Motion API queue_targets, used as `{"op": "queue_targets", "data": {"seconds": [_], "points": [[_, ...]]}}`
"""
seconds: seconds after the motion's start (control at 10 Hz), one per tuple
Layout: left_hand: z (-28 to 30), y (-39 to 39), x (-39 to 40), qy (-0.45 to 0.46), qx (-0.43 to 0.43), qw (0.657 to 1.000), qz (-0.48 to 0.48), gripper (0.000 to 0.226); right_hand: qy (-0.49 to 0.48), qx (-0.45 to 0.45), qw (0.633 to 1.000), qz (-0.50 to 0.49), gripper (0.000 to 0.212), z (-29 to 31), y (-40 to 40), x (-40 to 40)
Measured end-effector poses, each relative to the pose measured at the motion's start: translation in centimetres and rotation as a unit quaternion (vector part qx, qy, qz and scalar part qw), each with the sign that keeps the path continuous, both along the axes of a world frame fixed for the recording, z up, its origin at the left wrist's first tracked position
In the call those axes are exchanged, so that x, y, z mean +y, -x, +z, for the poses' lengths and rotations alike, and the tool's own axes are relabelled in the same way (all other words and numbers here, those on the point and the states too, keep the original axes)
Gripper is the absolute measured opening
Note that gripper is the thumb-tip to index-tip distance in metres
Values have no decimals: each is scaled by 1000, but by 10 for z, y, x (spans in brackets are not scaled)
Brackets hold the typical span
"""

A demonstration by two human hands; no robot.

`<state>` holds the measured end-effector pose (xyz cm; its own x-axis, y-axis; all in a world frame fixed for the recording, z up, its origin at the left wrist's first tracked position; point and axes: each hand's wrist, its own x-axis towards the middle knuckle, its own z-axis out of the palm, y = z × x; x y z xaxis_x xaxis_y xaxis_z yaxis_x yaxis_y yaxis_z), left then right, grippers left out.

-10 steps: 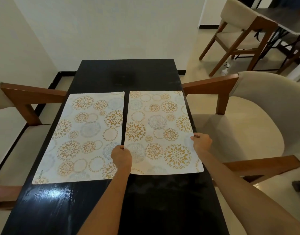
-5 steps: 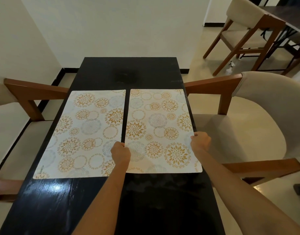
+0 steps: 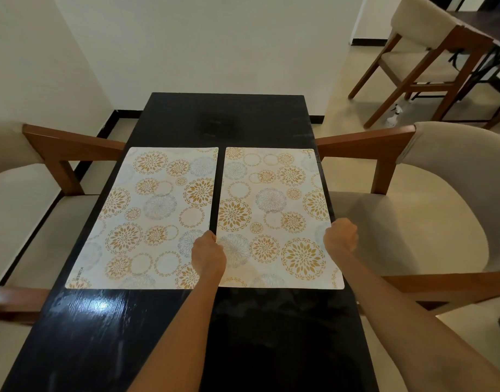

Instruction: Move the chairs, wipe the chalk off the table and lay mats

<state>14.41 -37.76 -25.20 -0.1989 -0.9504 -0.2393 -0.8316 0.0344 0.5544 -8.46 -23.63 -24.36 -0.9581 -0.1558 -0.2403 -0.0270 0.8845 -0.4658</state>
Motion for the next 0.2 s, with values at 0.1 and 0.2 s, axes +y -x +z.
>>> {"op": "queue_targets", "data": {"seconds": [0.1,0.2], "points": [[3,2,1,7,-66,997,-35,14,-26,-4,1000,10,16,5,3,-3],[10,5,8,37,-178,981,-72,27,-49,-1,999,23,18,8,-1,-2]]}}
